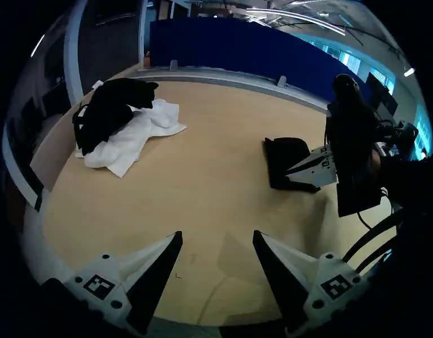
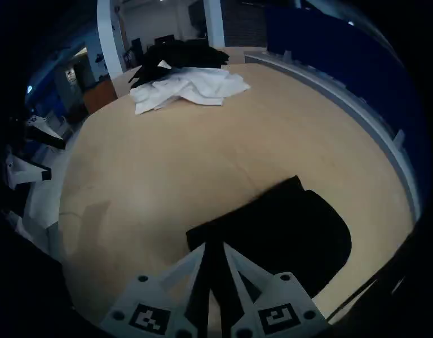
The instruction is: Fold towel
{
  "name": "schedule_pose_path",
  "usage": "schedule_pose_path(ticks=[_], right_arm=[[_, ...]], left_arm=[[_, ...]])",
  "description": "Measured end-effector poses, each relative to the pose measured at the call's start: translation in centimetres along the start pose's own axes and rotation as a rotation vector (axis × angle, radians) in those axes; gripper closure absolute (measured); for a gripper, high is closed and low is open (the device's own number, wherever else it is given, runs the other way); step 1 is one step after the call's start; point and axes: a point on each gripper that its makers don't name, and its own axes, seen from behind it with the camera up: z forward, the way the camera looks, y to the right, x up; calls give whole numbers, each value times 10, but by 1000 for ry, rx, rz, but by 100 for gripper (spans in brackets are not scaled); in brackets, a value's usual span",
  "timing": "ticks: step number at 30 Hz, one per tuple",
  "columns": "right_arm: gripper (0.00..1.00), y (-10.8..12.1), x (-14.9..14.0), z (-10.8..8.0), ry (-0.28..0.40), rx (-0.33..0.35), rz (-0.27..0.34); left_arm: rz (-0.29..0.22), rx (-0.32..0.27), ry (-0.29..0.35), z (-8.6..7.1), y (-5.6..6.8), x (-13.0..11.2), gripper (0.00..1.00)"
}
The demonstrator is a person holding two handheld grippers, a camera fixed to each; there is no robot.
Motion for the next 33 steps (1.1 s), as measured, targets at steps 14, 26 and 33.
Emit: schedule_pose_path(ticks=[14,26,33], right_arm=[[37,6,3,-20,24,0,-10],[5,21,-17,-56,49,-80,24],[5,30,-49,-75,14,-140,51]], left_arm=[[1,1,-3,1,-2,1,8],[7,-4,-5,3,1,4,8],[15,-10,-6,5,5,8,7]])
